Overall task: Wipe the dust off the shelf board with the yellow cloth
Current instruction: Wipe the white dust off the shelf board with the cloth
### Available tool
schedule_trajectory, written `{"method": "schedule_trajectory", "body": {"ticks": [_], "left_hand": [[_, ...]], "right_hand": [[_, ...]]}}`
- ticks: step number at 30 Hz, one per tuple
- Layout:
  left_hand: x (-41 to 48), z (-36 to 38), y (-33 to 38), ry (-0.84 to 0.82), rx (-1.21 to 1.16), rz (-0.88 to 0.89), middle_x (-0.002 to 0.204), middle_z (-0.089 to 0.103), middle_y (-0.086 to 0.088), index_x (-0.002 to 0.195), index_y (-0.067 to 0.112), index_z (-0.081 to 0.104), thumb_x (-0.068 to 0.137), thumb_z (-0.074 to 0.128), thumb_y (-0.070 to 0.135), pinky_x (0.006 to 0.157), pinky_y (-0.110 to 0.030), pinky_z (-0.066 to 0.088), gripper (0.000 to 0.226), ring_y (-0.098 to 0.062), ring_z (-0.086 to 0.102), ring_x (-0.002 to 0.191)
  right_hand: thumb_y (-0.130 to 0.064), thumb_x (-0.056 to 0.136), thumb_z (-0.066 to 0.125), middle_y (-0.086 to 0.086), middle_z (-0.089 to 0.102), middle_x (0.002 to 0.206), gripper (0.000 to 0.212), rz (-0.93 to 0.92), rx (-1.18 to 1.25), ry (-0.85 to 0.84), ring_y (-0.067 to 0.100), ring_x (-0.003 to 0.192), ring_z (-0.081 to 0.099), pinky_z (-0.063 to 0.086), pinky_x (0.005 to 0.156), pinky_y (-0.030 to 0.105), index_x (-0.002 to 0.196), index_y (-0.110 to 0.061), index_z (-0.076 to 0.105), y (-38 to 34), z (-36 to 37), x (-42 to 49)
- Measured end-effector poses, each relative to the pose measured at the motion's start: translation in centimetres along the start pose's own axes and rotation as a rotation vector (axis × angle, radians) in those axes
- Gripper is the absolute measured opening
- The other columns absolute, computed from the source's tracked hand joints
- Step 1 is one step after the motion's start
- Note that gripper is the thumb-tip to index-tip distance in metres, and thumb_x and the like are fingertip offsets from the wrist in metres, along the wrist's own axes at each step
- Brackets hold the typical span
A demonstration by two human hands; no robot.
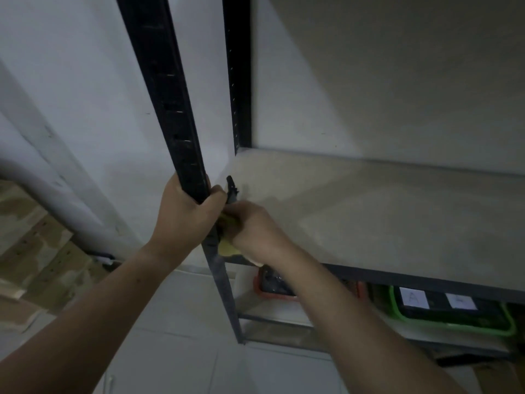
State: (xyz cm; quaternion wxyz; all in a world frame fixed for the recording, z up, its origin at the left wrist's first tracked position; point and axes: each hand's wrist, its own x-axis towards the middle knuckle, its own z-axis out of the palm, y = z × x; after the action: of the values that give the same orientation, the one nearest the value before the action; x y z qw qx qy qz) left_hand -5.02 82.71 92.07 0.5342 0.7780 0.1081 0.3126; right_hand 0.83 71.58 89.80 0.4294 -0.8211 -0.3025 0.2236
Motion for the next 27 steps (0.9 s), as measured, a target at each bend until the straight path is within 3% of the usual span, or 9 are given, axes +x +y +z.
{"method": "schedule_trajectory", "body": {"ticks": [3, 5, 8, 12, 17, 20, 22, 24, 27], "left_hand": [[0.0, -0.1, 0.1, -0.003, 0.008, -0.010, 0.070, 0.041, -0.023, 0.076, 0.004, 0.040, 0.077, 0.061, 0.017, 0.054, -0.026, 0.041, 0.025, -0.016, 0.045, 0.059], [0.0, -0.1, 0.2, -0.002, 0.014, -0.009, 0.074, 0.040, -0.029, 0.080, -0.005, 0.040, 0.078, 0.062, 0.016, 0.053, -0.025, 0.040, 0.030, -0.019, 0.044, 0.059], [0.0, -0.1, 0.4, -0.002, 0.012, -0.009, 0.075, 0.039, -0.032, 0.082, -0.007, 0.041, 0.083, 0.064, 0.009, 0.053, -0.024, 0.040, 0.029, -0.026, 0.042, 0.059], [-0.1, 0.0, 0.6, -0.004, 0.030, -0.007, 0.072, 0.038, -0.028, 0.079, 0.000, 0.041, 0.087, 0.063, -0.003, 0.052, -0.022, 0.040, 0.023, -0.017, 0.044, 0.058], [0.0, -0.1, 0.3, -0.020, 0.010, 0.019, 0.069, 0.036, -0.022, 0.079, -0.004, 0.036, 0.083, 0.062, 0.004, 0.051, -0.027, 0.037, 0.027, -0.029, 0.038, 0.057], [0.1, -0.3, 0.4, -0.018, -0.002, 0.006, 0.069, 0.039, -0.019, 0.075, 0.008, 0.037, 0.077, 0.060, 0.013, 0.053, -0.032, 0.039, 0.024, -0.026, 0.041, 0.057], [0.0, -0.3, 0.4, -0.030, 0.015, 0.002, 0.069, 0.042, -0.018, 0.076, 0.005, 0.038, 0.077, 0.060, 0.014, 0.052, -0.035, 0.041, 0.025, -0.021, 0.045, 0.056], [-0.1, -0.3, 0.4, -0.031, 0.014, 0.003, 0.068, 0.041, -0.019, 0.077, -0.003, 0.037, 0.076, 0.060, 0.014, 0.052, -0.031, 0.040, 0.030, -0.020, 0.044, 0.056], [-0.1, -0.1, 0.4, -0.014, 0.009, -0.011, 0.071, 0.040, -0.019, 0.080, -0.001, 0.036, 0.077, 0.061, 0.015, 0.053, -0.024, 0.039, 0.030, -0.020, 0.043, 0.058]], "right_hand": [[-0.020, 0.093, 0.060, -0.014, 0.068, 0.097, 0.028, 0.032, 0.172, 0.289, 0.009, 0.088, 0.066, 0.049, 0.066, 0.010, 0.120, -0.025, 0.066, 1.2, -5.3, -1.5], [-0.024, 0.091, 0.060, -0.013, 0.065, 0.096, 0.029, 0.086, 0.040, 0.516, 0.005, 0.080, 0.063, 0.043, 0.060, 0.006, 0.120, -0.029, 0.062, 4.6, -10.5, -3.7], [-0.048, 0.079, 0.056, 0.007, 0.065, 0.110, 0.053, 0.275, -0.381, 0.748, 0.027, 0.092, 0.064, 0.051, 0.083, 0.032, 0.126, -0.023, 0.060, 10.2, -17.1, -7.9], [-0.051, 0.071, 0.047, 0.022, 0.066, 0.103, 0.062, 0.493, -0.571, 0.686, 0.039, 0.087, 0.063, 0.051, 0.076, 0.041, 0.115, -0.011, 0.066, 14.0, -17.1, -9.7], [-0.041, 0.085, 0.052, 0.001, 0.058, 0.115, 0.030, 0.249, -0.773, 0.594, 0.026, 0.078, 0.066, 0.052, 0.069, 0.033, 0.110, -0.029, 0.066, 8.9, -6.7, -5.0], [-0.025, 0.087, 0.057, -0.001, 0.063, 0.115, 0.030, -0.005, -0.375, 0.219, 0.020, 0.088, 0.066, 0.054, 0.078, 0.031, 0.114, -0.027, 0.067, 3.0, 0.3, -1.5], [-0.021, 0.091, 0.059, -0.001, 0.069, 0.112, 0.029, 0.003, 0.031, 0.000, 0.014, 0.093, 0.067, 0.057, 0.083, 0.031, 0.118, -0.026, 0.067, 0.8, 0.2, -0.9], [-0.020, 0.090, 0.063, -0.002, 0.071, 0.108, 0.029, 0.086, 0.241, 0.100, 0.009, 0.087, 0.067, 0.057, 0.074, 0.019, 0.119, -0.024, 0.066, 1.5, -3.0, -1.0], [-0.023, 0.088, 0.067, -0.011, 0.067, 0.099, 0.029, 0.124, 0.184, 0.446, 0.005, 0.081, 0.065, 0.043, 0.058, 0.001, 0.117, -0.024, 0.065, 4.5, -9.5, -2.7]]}}
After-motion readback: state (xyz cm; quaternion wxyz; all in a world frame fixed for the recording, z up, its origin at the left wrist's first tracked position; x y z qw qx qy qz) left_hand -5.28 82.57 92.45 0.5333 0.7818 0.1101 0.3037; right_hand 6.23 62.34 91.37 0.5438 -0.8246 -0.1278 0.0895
